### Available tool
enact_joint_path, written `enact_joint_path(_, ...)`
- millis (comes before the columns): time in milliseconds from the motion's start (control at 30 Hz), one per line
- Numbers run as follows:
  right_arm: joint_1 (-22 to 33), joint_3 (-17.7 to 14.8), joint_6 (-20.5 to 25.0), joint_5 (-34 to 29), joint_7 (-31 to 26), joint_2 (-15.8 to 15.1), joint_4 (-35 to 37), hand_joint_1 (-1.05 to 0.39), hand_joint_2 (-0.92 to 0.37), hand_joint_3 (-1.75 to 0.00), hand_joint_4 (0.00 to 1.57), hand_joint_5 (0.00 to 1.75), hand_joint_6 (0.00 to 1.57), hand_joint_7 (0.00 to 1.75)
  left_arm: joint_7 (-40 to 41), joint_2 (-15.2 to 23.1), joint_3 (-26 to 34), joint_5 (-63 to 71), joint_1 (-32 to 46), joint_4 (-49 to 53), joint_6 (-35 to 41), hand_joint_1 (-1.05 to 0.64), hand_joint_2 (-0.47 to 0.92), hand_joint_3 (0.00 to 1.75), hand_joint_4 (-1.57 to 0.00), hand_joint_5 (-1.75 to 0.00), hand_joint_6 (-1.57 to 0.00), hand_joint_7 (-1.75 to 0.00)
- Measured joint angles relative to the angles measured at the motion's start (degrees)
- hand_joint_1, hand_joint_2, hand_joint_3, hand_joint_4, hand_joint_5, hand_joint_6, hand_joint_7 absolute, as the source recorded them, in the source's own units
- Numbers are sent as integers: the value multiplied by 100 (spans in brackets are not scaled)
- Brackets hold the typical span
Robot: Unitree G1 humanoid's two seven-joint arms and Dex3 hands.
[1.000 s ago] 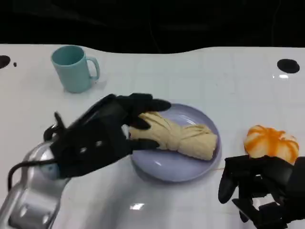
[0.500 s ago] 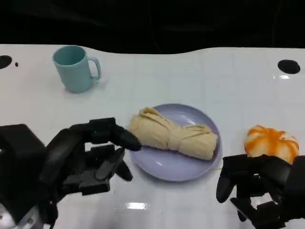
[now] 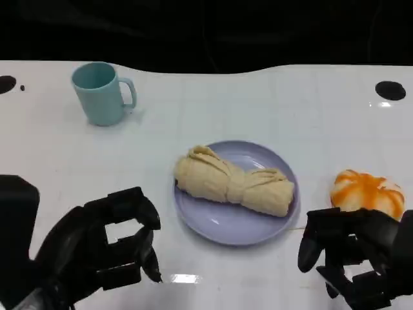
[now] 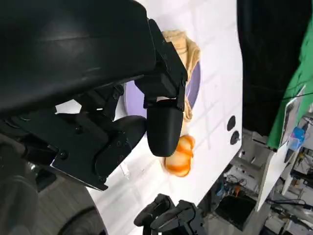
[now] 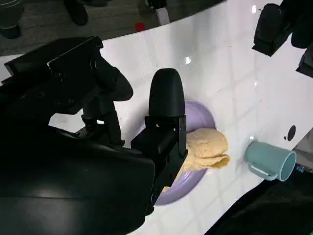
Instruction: Grasp the towel on the left side of the plate with the left hand and place it into the plate.
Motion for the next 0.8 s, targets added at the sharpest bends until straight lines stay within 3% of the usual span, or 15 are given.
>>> enact_joint_path(800,24,-113,-175,23,28,-38,230,6,-59,-108,69,168,68,142,105,145,-374,174,-152,412,-206,-8,60,126,-82,-175,-68,-172)
